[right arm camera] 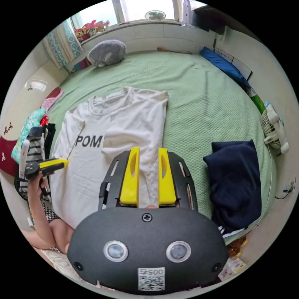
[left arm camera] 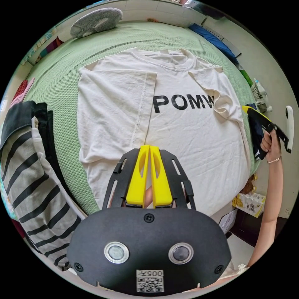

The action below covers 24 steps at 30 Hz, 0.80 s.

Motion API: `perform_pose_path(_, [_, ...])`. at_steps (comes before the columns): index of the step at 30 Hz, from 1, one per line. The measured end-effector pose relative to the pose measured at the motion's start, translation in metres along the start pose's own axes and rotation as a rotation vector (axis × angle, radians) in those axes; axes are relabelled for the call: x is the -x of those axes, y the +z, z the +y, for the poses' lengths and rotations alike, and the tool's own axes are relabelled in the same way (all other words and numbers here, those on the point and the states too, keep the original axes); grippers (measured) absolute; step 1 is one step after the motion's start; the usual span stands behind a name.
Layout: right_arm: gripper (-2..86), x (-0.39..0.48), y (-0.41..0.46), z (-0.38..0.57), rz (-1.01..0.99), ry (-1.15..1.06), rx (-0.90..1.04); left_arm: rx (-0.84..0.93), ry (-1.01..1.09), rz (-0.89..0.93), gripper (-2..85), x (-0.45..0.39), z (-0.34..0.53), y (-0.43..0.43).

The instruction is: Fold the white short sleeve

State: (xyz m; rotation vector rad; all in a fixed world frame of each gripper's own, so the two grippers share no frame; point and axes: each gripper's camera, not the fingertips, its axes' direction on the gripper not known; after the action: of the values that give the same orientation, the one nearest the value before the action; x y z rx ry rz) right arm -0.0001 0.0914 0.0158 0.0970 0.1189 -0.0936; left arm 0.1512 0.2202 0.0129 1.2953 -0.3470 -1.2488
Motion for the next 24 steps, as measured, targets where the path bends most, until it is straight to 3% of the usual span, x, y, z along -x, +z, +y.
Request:
perform_pose_path(6, [0.8, 0.02, 0.026, 0.01, 0.126, -0.033, 0.107, -0.001, 0.008, -0.011, -0.4, -0.003, 0.007, -0.001])
perform_pose_path(10, [2.7, 0.027, 0.02, 0.016, 0.257, -0.038, 0.118, 0.002, 0.005, 0.006, -0.4, 0.0, 0.011, -0.001])
perform_pose_path(17, [5.8, 0.08, 0.003, 0.024, 0.068, -0.169, 0.009, 0.016, 0.015, -0.009, -0.4, -0.003, 0.017, 0.001])
perform_pose_path(24, [5.4, 0.135, 0.048, 0.034, 0.158, -0.311, 0.09, 0.007, 0.006, 0.021, -0.4, 0.003, 0.03, 0.0])
